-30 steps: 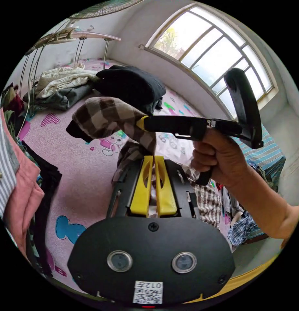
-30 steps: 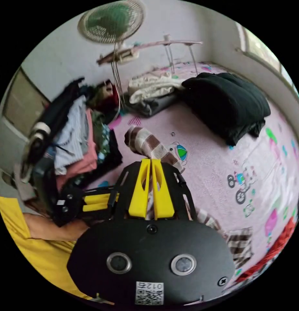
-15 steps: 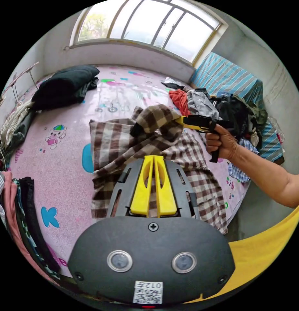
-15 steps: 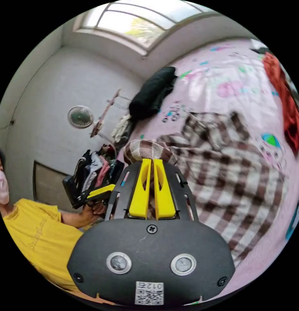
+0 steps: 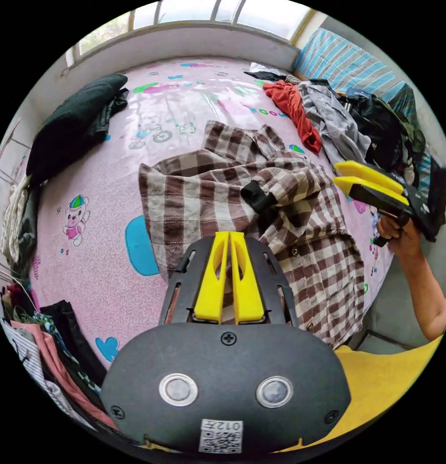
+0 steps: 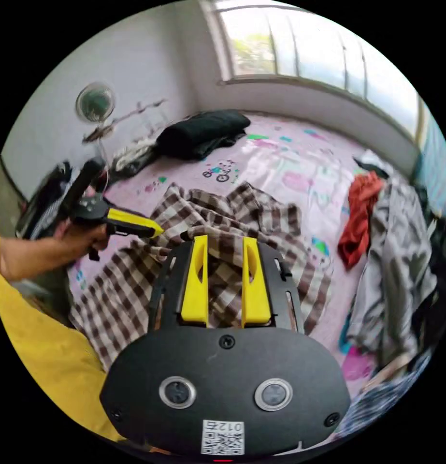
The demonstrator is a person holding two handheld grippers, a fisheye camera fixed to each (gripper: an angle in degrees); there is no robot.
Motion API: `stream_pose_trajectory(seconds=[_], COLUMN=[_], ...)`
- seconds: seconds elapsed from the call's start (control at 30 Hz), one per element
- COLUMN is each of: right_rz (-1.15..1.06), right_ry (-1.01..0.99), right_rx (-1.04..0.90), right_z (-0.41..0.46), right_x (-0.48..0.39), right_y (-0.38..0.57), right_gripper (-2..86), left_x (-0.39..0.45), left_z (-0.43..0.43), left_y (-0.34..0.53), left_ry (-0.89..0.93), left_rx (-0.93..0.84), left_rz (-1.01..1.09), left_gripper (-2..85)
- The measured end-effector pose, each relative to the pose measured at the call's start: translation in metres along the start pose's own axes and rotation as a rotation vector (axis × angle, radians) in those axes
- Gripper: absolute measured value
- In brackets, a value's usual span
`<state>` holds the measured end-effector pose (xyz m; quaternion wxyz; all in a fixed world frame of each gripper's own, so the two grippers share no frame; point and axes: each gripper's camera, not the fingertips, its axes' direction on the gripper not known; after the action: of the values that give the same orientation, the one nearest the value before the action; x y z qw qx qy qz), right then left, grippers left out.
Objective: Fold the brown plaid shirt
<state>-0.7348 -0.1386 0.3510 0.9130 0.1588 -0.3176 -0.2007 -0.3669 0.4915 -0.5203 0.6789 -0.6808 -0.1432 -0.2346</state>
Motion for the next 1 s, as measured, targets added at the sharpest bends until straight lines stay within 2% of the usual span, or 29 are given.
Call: stream_pose_trajectory(seconds=[0.07, 0.13, 0.23, 0.3, 0.37, 0.4, 0.5, 0.6, 0.7, 0.77, 0.83, 0.87, 1.0], right_rz=[-0.256, -0.365, -0.466, -0.460, -0.358, -0.325, -0.150, 0.051, 0.314, 0.645, 0.892, 1.002, 1.051], right_ry=[0.074, 0.092, 0.063, 0.041, 0.028, 0.027, -0.075, -0.170, -0.291, -0.340, -0.377, -0.338, -0.272], right_rx=[-0.113, -0.198, -0.349, -0.343, -0.307, -0.285, -0.101, 0.086, 0.237, 0.206, 0.085, 0.090, 0.108], right_z=[0.024, 0.045, 0.062, 0.049, 0.022, 0.012, -0.054, -0.114, -0.143, -0.124, -0.102, -0.105, -0.137], right_x=[-0.044, -0.064, -0.076, -0.070, -0.046, -0.038, 0.004, 0.045, 0.083, 0.113, 0.126, 0.122, 0.089], right_y=[-0.022, -0.028, -0.033, -0.043, -0.068, -0.073, -0.083, -0.042, 0.050, 0.147, 0.219, 0.259, 0.316], right_gripper=[11.9, 11.5, 5.0, 2.4, 1.4, 1.3, 0.9, 0.8, 1.0, 1.3, 1.5, 1.6, 2.2], left_x=[0.014, 0.028, 0.041, 0.052, 0.059, 0.057, 0.039, 0.035, 0.062, 0.085, 0.117, 0.123, 0.151], left_z=[-0.004, -0.015, -0.016, -0.011, -0.013, -0.021, -0.060, -0.092, -0.103, -0.094, -0.072, -0.069, -0.069], left_y=[-0.006, -0.006, -0.008, -0.013, -0.019, -0.027, -0.045, -0.044, -0.031, -0.023, -0.018, -0.017, -0.019], left_ry=[-0.013, -0.008, -0.044, -0.093, -0.155, -0.188, -0.112, -0.064, -0.103, -0.158, -0.270, -0.293, -0.369], left_rx=[-0.024, -0.030, -0.121, -0.194, -0.205, -0.185, -0.031, 0.107, 0.143, 0.100, -0.013, -0.025, -0.050], left_rz=[0.078, 0.171, 0.265, 0.336, 0.387, 0.347, 0.166, 0.083, 0.169, 0.262, 0.407, 0.433, 0.517], left_gripper=[3.0, 5.1, 5.5, 4.1, 2.3, 1.4, 0.4, 0.3, 0.3, 0.3, 0.3, 0.3, 0.2])
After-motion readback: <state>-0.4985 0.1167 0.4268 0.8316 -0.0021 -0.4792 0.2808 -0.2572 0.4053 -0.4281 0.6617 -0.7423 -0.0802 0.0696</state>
